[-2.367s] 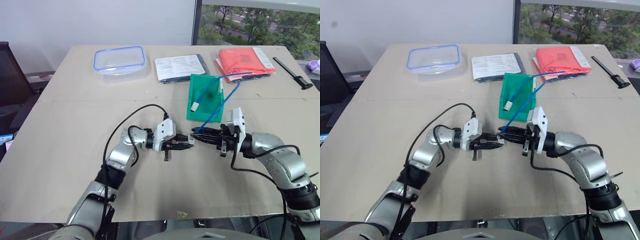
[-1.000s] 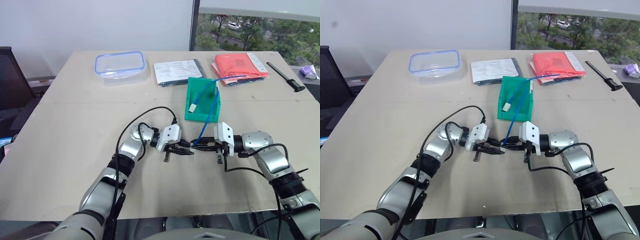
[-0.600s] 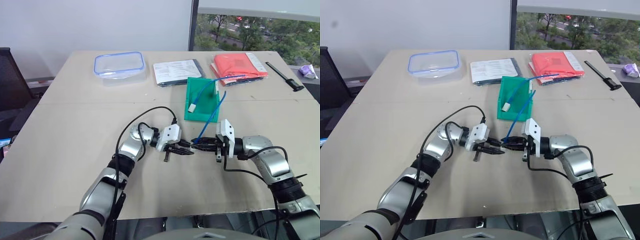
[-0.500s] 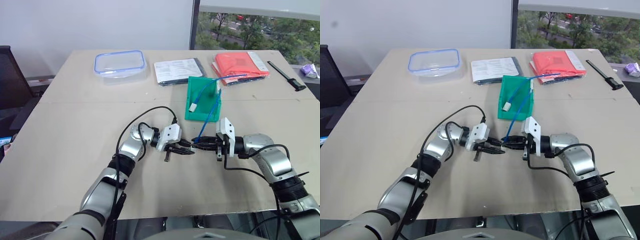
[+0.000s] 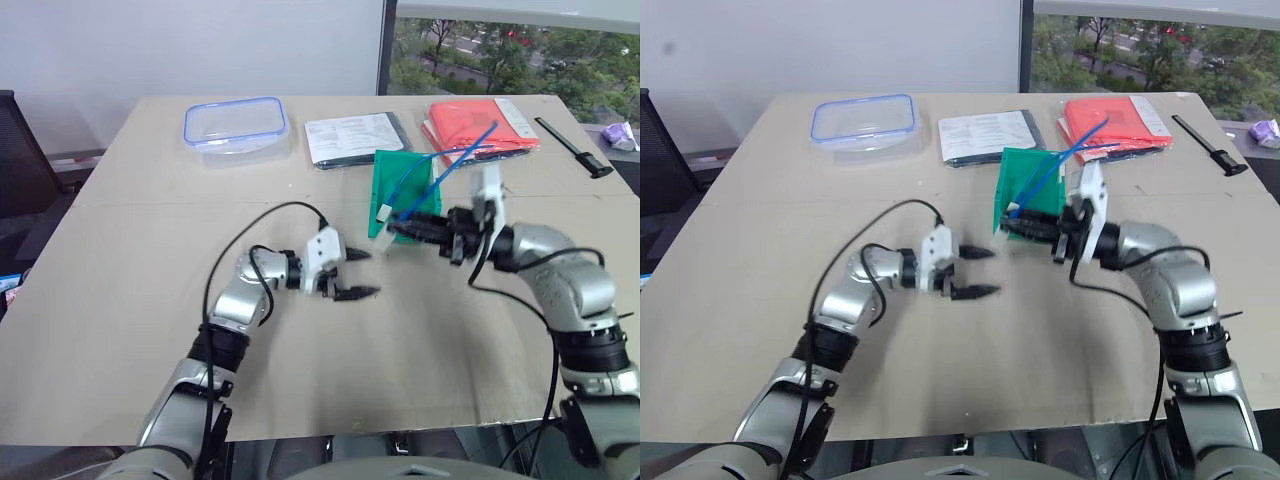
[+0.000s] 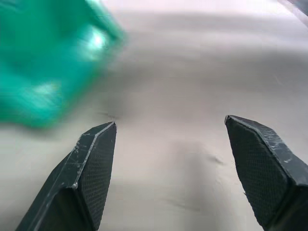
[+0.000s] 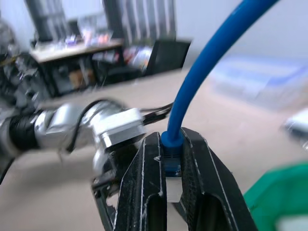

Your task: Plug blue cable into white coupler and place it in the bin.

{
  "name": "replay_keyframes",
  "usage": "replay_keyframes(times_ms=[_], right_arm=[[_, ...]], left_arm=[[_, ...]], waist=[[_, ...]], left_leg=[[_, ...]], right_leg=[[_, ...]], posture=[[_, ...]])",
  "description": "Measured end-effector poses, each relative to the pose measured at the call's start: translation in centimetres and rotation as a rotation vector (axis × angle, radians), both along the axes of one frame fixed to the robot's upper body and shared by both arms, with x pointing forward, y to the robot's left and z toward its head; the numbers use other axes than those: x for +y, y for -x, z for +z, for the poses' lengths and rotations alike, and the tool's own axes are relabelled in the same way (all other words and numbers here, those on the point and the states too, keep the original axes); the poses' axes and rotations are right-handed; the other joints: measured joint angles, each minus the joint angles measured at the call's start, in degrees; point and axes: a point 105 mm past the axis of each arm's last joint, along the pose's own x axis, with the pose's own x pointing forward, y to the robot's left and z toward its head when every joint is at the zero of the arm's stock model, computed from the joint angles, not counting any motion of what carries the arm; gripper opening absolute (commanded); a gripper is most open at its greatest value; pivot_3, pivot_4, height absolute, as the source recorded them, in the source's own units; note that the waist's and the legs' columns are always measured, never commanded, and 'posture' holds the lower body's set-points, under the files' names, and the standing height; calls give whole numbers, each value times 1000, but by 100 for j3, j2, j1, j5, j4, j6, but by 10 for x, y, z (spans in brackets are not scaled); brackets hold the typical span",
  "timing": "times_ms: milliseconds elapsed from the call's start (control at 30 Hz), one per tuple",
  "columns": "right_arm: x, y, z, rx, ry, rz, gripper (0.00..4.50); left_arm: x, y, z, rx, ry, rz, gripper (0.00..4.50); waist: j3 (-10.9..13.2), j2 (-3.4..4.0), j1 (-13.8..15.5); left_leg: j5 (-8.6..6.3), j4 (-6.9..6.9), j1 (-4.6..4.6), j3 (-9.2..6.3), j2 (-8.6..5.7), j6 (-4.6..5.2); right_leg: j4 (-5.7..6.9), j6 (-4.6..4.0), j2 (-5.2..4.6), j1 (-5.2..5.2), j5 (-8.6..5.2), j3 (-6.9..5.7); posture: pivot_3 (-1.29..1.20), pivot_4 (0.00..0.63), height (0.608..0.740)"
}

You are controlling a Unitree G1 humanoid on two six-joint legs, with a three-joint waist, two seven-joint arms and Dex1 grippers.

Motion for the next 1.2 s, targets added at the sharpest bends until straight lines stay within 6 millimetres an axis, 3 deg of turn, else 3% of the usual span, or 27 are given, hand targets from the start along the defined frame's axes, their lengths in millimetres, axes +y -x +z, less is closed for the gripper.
replay_keyframes(times_ms=[100,233,367,433,467,567,633,733,900,933,1067,1200], right_arm=[[-12,-32,0,41,54,-109,0],[-21,-75,-8,152,93,-237,0],[-17,-110,-10,209,128,-350,1556],[-20,-125,-13,237,139,-436,2545],[-22,-130,-14,246,135,-468,3183],[-28,-135,-12,245,125,-507,4466],[-34,-134,-10,239,128,-521,4466],[-56,-126,-9,214,154,-544,4466],[-107,-86,-30,200,205,-593,4466],[-119,-71,-31,165,206,-589,4466],[-139,-18,-38,121,214,-518,4466],[-149,28,-79,175,304,-481,4466]], left_arm=[[-1,-2,28,-2,74,111,3664],[4,-2,48,7,100,222,3664],[11,-7,56,28,78,325,3730],[15,-12,60,29,70,374,3730],[18,-14,63,25,72,393,3730],[21,-16,67,18,76,423,3730],[19,-15,69,17,78,428,3730],[20,-14,71,0,70,434,3730],[36,-19,71,-92,34,537,3730],[41,-18,70,-116,43,556,3730],[60,3,42,-66,19,577,3730],[74,38,0,69,10,597,3730]], waist=[[4,2,-18],[14,6,-74],[26,13,-79],[32,15,-72],[33,16,-57],[34,16,-42],[35,17,-42],[35,17,-6],[35,18,36],[35,19,44],[35,20,-17],[33,17,-51]], left_leg=[[0,1,2,6,-9,0],[0,-2,4,16,-15,0],[1,-12,4,12,-15,-1],[1,-20,1,13,-14,-2],[2,-23,-2,11,-12,-3],[6,-41,-7,17,-11,-10],[16,-50,-12,24,-15,-29],[16,-55,-19,17,-21,-30],[16,-76,-14,15,-25,-29],[14,-84,-11,15,-25,-25],[3,-90,8,18,-10,-7],[1,-91,16,11,-4,-4]], right_leg=[[-2,2,-2,2,1,6],[-3,11,3,-3,6,22],[0,12,13,-10,7,19],[0,12,12,-15,7,20],[-3,12,10,-17,7,19],[-20,13,-3,-19,7,22],[-29,14,-12,-21,7,26],[-45,15,-19,-21,7,25],[-51,16,-25,-22,7,35],[-53,17,-25,-22,7,38],[-52,19,-14,-14,6,43],[-47,18,-8,-5,4,39]], posture=[[0,150,737],[0,150,737],[0,150,737],[0,150,737],[0,150,737],[0,150,737],[0,150,737],[0,150,737],[0,150,737],[0,150,737],[0,150,737],[0,150,737]])
